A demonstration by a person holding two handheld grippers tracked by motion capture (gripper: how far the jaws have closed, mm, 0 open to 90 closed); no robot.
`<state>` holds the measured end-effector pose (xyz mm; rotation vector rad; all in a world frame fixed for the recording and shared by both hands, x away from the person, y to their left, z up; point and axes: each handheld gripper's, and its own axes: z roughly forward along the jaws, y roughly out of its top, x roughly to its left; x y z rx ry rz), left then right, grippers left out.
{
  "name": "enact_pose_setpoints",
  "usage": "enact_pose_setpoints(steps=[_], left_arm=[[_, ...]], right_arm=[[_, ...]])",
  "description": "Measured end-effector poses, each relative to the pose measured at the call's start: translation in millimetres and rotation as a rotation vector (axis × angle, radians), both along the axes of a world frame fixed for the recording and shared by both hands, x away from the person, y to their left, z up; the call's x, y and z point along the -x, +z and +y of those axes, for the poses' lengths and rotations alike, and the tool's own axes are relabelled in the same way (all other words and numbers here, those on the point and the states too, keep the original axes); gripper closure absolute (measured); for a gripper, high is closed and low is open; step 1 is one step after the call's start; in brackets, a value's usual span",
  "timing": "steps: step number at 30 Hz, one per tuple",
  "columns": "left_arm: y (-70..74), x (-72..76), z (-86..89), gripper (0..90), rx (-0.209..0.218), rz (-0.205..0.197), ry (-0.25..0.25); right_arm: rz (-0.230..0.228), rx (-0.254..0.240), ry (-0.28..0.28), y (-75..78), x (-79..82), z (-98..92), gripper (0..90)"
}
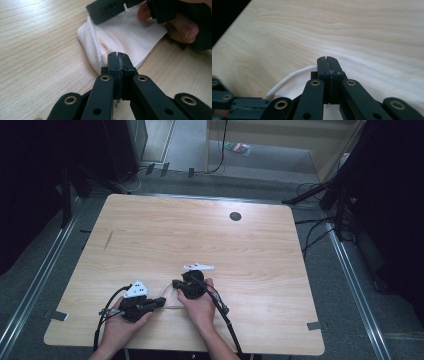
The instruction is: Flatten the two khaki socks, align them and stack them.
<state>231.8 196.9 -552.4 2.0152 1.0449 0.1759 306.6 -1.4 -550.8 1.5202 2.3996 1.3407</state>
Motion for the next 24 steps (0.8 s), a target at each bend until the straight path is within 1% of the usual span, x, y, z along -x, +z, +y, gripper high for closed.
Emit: enact_pose_setpoints(steps=[1,2,4,5,6,7,8,9,10,12,13,14,15,16,17,18,19,20,21,22,23,24], left_arm=[[0.3,-0.5,0.5,89.9,0.0,0.005,-0.001],[0.4,-0.6,0.3,89.2,0.002,0.0,-0.002],[2.8,-1.0,-0.4,83.7,-0.012,-0.017,-0.003],[4.4,-1.8,-0.7,80.7,-0.009,-0.026,0.006],[6.3,-3.9,0.0,77.7,0.003,-0.035,0.018],[8.6,-7.4,1.1,76.3,0.02,-0.046,0.047],[9.8,-9.8,1.9,76.6,0.031,-0.052,0.061],[10.4,-13.6,2.9,76.9,0.045,-0.052,0.079],[9.7,-17.7,3.6,77.3,0.044,-0.047,0.094],[4.9,-23.7,4.8,78.5,0.018,-0.028,0.118],[1.3,-25.1,5.7,78.7,0.014,-0.011,0.127],[-0.5,-25.6,7.6,78.7,0.025,0.003,0.126],[-0.1,-25.2,8.5,78.9,0.026,0.005,0.133],[0.4,-24.7,8.8,78.5,0.015,-0.001,0.135],[0.3,-24.2,9.2,77.5,0.016,-0.003,0.138],[0.5,-23.7,10.2,76.3,0.018,-0.005,0.141],[1.2,-23.4,11.8,75.1,0.026,-0.012,0.138],[2.7,-22.3,13.4,74.6,0.049,-0.021,0.139],[5.2,-21.0,15.8,74.3,0.069,-0.032,0.137],[5.2,-21.0,15.8,74.4,0.069,-0.032,0.137],[10.8,-16.8,19.6,74.7,0.109,-0.044,0.123],[12.6,-14.7,19.9,75.0,0.114,-0.046,0.11]], right_arm=[[-0.018,0.014,-0.01,0.5,-0.5,-1.1,90.0],[-0.023,0.021,-0.016,0.6,-1.2,-2.4,90.0],[-0.029,0.012,-0.012,-0.6,-0.7,-3.4,90.0],[-0.048,0.026,-0.005,-0.6,1.3,-2.4,90.0],[-0.065,0.039,-0.001,-0.6,3.8,-1.3,90.0],[-0.081,0.042,0.0,-1.3,6.2,-0.2,90.0],[-0.099,0.047,0.001,-2.0,8.6,0.3,90.0],[-0.106,0.042,-0.002,-2.8,9.7,0.1,90.0],[-0.111,0.031,-0.007,-4.0,10.6,-0.4,90.0],[-0.121,0.027,-0.007,-4.9,11.9,-0.8,90.0],[-0.124,0.031,-0.002,-4.7,12.8,-0.4,90.0],[-0.132,0.038,0.006,-4.6,13.2,-0.5,90.0],[-0.136,0.039,0.014,-4.6,13.4,-0.8,90.0],[-0.138,0.041,0.019,-4.0,13.4,-1.9,90.0],[-0.13,0.031,0.0,-2.3,14.6,-3.6,90.0],[-0.132,0.009,-0.007,-0.4,14.8,-7.5,89.3],[-0.137,-0.012,-0.016,2.6,16.0,-12.0,89.0],[-0.149,-0.015,-0.023,6.2,18.0,-17.3,89.1],[-0.164,-0.011,-0.026,9.5,20.2,-23.0,89.3],[-0.176,0.005,-0.027,12.5,22.6,-29.7,89.5],[-0.19,0.018,-0.036,14.9,25.1,-37.7,90.0],[-0.185,0.015,-0.045,16.5,27.4,-46.8,90.0]])
